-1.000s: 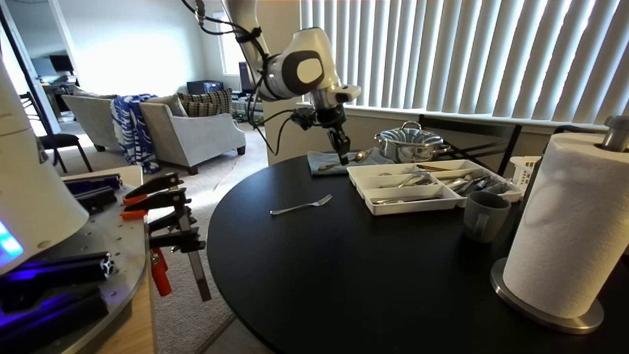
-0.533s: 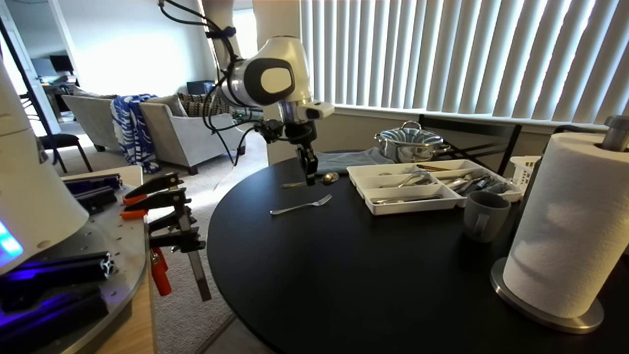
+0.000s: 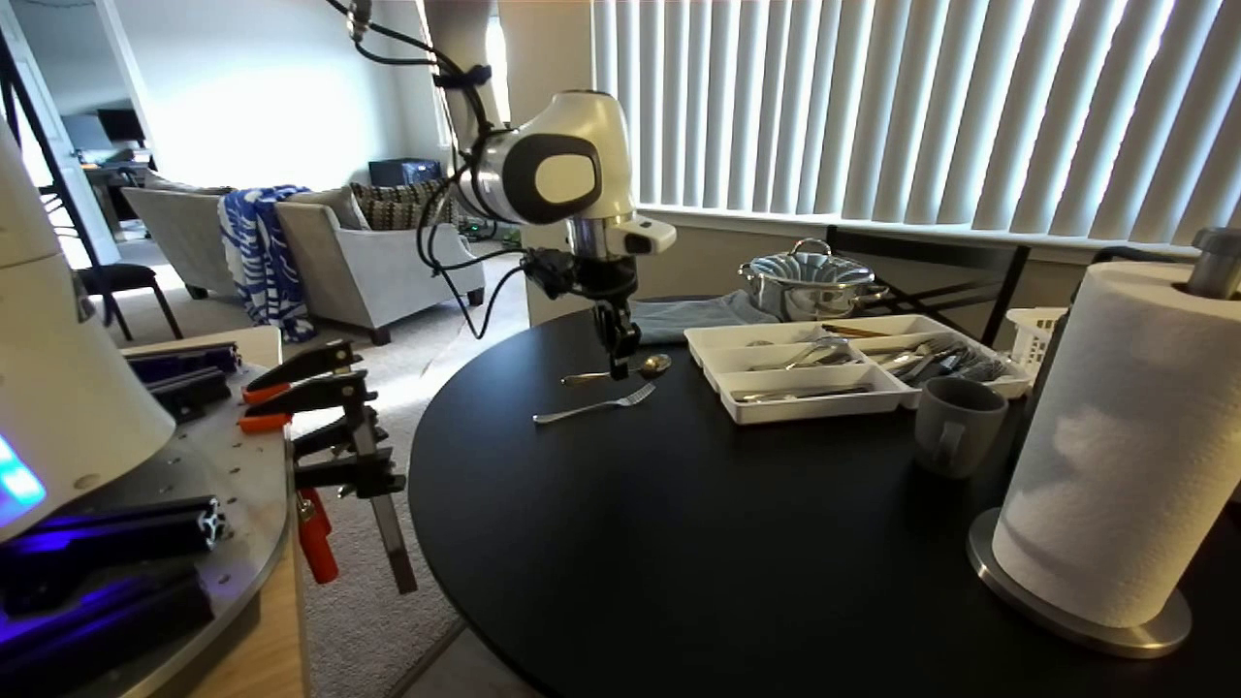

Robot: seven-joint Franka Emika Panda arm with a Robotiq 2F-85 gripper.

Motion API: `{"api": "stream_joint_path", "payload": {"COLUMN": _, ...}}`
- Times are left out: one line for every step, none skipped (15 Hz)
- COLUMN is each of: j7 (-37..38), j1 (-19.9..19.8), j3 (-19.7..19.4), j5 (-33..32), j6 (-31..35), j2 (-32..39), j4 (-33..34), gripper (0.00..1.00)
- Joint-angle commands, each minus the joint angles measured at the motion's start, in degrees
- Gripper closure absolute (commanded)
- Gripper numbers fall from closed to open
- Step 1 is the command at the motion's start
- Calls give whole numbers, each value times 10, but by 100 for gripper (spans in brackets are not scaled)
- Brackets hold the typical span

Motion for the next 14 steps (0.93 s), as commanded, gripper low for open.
{"api": "stream_joint_path", "payload": {"j7": -45, "j1": -69, "j3": 62, "j5": 1, "j6": -21, "j2": 54, "j4": 48, "gripper": 99}}
{"api": "stream_joint_path", "payload": {"j7": -49, "j1": -79, "j3": 70, "j5": 3, "j6": -23, "j2": 67, "j4": 56, "gripper": 99}}
{"api": "stream_joint_path", "payload": {"j7": -51, "j1": -86, "j3": 77, "j5": 4, "j6": -22, "j2": 77, "j4": 60, "gripper": 99}}
{"api": "stream_joint_path", "payload": {"j7": -52, "j1": -92, "j3": 80, "j5": 5, "j6": -21, "j2": 88, "j4": 66, "gripper": 99}}
{"api": "stream_joint_path", "payload": {"j7": -52, "j1": -95, "j3": 83, "j5": 5, "j6": -20, "j2": 97, "j4": 71, "gripper": 99}}
{"api": "stream_joint_path", "payload": {"j7": -51, "j1": -97, "j3": 85, "j5": 6, "j6": -20, "j2": 105, "j4": 75, "gripper": 99}}
{"api": "stream_joint_path", "payload": {"j7": -51, "j1": -98, "j3": 87, "j5": 6, "j6": -20, "j2": 109, "j4": 79, "gripper": 99}}
{"api": "stream_joint_path", "payload": {"j7": -51, "j1": -98, "j3": 88, "j5": 6, "j6": -19, "j2": 111, "j4": 81, "gripper": 99}}
{"api": "stream_joint_path", "payload": {"j7": -51, "j1": -99, "j3": 89, "j5": 6, "j6": -20, "j2": 111, "j4": 83, "gripper": 99}}
{"api": "stream_joint_path", "payload": {"j7": -51, "j1": -98, "j3": 89, "j5": 6, "j6": -21, "j2": 112, "j4": 85, "gripper": 99}}
{"api": "stream_joint_path", "payload": {"j7": -50, "j1": -98, "j3": 90, "j5": 6, "j6": -22, "j2": 112, "j4": 87, "gripper": 99}}
{"api": "stream_joint_path", "payload": {"j7": -50, "j1": -97, "j3": 90, "j5": 6, "j6": -24, "j2": 111, "j4": 89, "gripper": 99}}
{"api": "stream_joint_path", "payload": {"j7": -47, "j1": -95, "j3": 88, "j5": 7, "j6": -25, "j2": 110, "j4": 89, "gripper": 99}}
{"api": "stream_joint_path", "payload": {"j7": -47, "j1": -94, "j3": 87, "j5": 7, "j6": -27, "j2": 109, "j4": 89, "gripper": 99}}
